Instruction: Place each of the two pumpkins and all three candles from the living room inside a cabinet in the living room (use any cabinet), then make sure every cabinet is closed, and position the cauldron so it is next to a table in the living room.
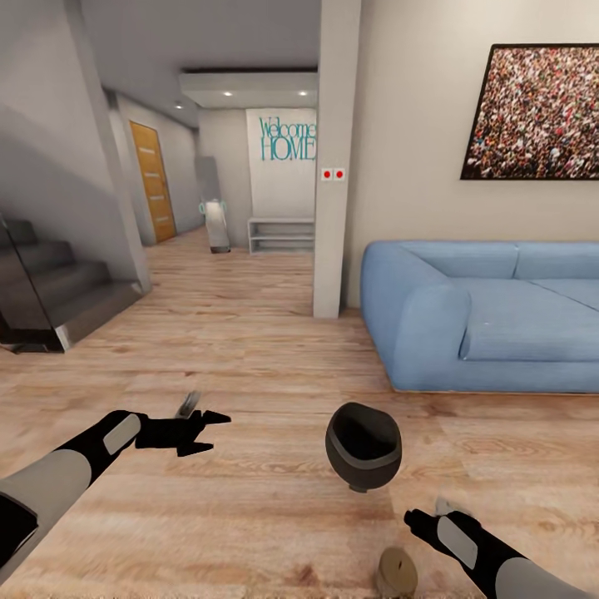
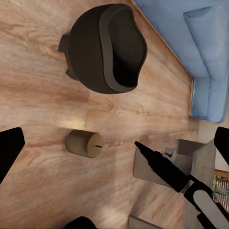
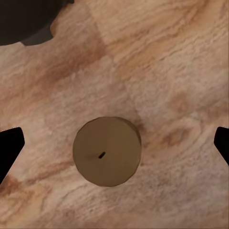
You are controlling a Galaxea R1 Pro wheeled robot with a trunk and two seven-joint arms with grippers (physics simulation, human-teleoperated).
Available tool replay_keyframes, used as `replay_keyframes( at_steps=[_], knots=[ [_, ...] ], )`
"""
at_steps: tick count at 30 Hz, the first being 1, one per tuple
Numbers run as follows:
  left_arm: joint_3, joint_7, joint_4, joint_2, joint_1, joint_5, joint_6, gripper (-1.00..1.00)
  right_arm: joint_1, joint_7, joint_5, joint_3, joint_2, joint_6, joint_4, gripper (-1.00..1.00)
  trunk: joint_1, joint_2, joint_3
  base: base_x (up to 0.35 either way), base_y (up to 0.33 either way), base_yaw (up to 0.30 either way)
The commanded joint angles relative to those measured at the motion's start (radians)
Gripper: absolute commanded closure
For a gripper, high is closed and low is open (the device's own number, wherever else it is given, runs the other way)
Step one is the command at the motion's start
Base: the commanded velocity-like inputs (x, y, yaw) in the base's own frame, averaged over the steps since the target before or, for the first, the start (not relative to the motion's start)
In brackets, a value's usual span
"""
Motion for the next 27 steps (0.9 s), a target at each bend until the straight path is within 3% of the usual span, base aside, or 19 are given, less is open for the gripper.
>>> replay_keyframes(
  at_steps=[1, 10, 16, 21, 27],
  knots=[
    [-0.003, -0.007, 0.000, 0.002, -0.001, 0.002, 0.003, -1.00, 0.000, -0.007, -0.007, 0.007, -0.001, 0.005, -0.003, -1.00, 0.000, -0.001, -0.005, 0.000, 0.000, 0.000],
    [-0.016, -0.154, 0.000, 0.005, 0.001, -0.020, 0.003, -1.00, 0.000, -0.006, -0.007, 0.007, -0.001, 0.005, -0.003, -1.00, 0.004, -0.003, -0.040, 0.000, 0.000, 0.000],
    [-0.020, -0.168, 0.000, 0.004, 0.001, -0.028, 0.003, -1.00, 0.000, -0.002, -0.007, 0.007, -0.001, 0.002, -0.005, -1.00, 0.007, -0.004, -0.063, 0.000, 0.000, 0.000],
    [-0.021, -0.169, 0.000, 0.005, 0.001, -0.028, 0.003, -1.00, 0.000, 0.069, -0.007, 0.008, -0.002, 0.001, -0.004, -1.00, 0.009, -0.005, -0.082, 0.000, 0.000, 0.000],
    [-0.025, -0.169, 0.000, 0.004, 0.001, -0.028, 0.003, -1.00, 0.000, 0.089, -0.007, 0.008, -0.001, 0.001, -0.004, -1.00, 0.012, -0.007, -0.106, 0.000, 0.000, 0.000]
  ],
)
